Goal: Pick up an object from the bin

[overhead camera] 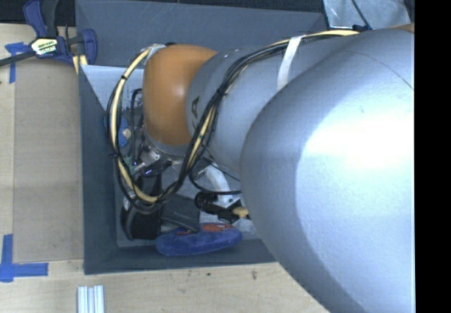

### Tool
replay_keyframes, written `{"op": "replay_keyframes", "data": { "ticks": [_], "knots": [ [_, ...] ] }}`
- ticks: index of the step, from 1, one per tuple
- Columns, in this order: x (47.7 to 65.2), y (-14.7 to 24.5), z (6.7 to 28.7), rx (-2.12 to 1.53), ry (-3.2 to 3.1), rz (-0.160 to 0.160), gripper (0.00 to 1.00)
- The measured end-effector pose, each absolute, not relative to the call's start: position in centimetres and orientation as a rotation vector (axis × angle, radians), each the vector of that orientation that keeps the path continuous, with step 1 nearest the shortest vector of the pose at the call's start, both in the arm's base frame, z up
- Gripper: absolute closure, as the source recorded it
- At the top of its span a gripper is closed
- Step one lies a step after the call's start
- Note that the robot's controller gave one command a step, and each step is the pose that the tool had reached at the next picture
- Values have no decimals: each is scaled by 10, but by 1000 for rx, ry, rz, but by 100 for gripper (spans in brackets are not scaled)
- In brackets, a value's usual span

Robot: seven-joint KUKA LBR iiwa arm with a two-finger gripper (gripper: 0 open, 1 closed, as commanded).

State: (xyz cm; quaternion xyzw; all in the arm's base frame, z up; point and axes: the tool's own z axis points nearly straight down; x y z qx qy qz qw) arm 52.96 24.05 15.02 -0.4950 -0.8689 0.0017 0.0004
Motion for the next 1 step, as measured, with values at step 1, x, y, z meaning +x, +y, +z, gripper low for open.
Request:
{"op": "replay_keyframes", "data": {
  "ticks": [1],
  "knots": [
    [529, 239, 195, -1550, -2732, 4, 100]
  ]
}}
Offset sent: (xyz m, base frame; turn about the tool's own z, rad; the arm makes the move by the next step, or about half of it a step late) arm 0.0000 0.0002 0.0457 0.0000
